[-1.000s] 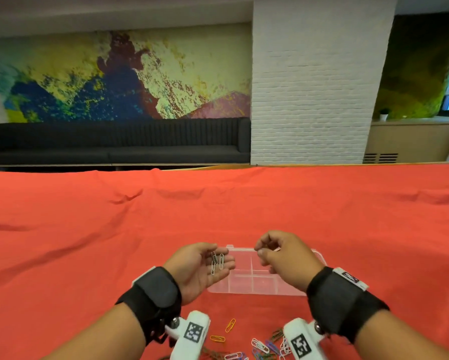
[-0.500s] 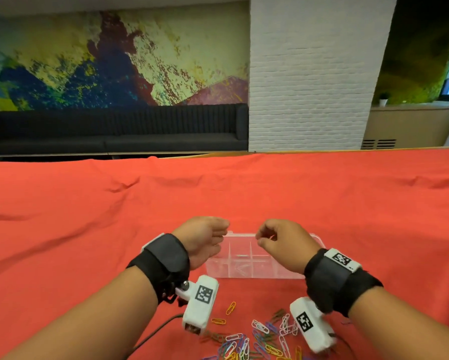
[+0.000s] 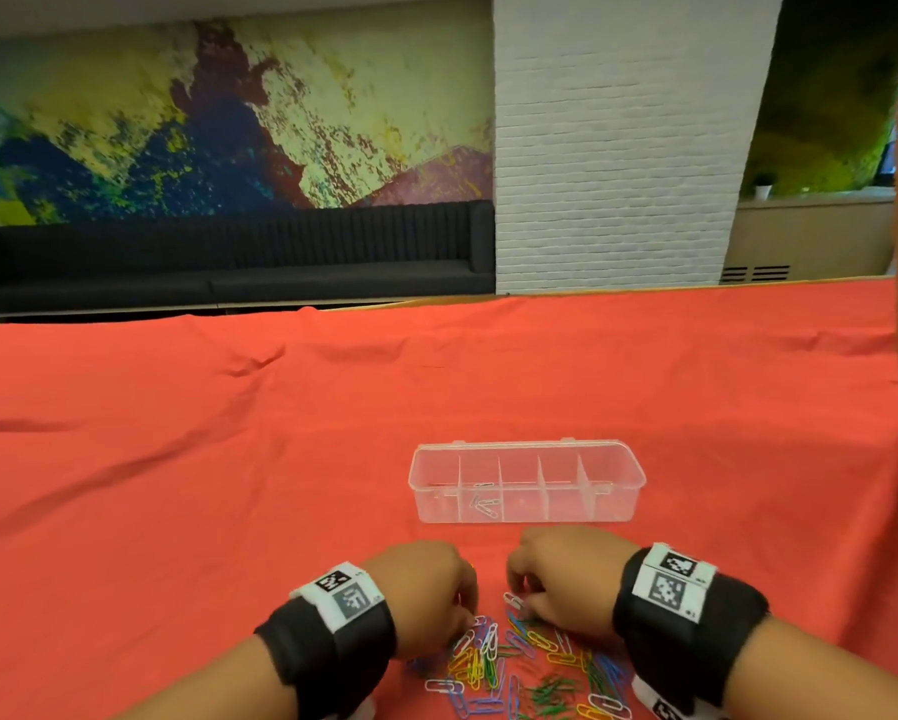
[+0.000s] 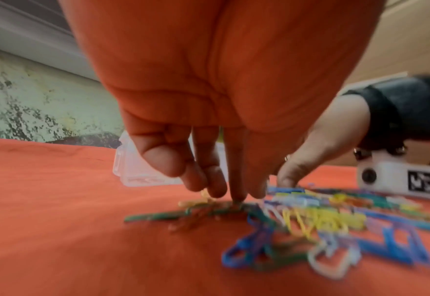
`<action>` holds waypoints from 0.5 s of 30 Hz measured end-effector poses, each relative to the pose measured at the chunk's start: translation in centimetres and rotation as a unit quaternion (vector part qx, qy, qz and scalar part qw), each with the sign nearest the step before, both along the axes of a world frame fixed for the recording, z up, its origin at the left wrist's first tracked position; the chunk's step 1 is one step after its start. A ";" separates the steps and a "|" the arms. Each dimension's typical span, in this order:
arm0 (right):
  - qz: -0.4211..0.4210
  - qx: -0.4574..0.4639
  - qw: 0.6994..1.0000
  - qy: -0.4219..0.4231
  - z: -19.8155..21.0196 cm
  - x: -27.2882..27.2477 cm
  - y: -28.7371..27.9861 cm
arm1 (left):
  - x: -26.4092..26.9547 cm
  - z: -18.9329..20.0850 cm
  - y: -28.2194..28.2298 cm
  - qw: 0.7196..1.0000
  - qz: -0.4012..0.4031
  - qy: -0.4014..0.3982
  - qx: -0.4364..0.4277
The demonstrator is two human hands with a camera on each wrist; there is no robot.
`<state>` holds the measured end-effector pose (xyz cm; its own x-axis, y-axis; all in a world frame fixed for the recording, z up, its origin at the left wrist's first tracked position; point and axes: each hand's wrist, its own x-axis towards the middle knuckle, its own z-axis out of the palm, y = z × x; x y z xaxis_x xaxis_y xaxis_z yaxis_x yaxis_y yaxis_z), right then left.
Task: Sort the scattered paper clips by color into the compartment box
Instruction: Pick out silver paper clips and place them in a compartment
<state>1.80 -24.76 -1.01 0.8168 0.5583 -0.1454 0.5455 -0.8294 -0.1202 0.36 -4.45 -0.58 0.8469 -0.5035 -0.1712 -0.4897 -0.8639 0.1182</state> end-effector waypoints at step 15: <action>-0.087 0.356 0.923 0.117 1.9 -0.8 -0.3 | -0.5 0.8 0.7 0.973 0.069 0.018 -0.221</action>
<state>1.03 -25.04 0.86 0.8955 0.4445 0.0232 0.3014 -0.5673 -0.7664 -0.11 -3.77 0.26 0.9091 -0.4165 0.0052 -0.3610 -0.7817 0.5085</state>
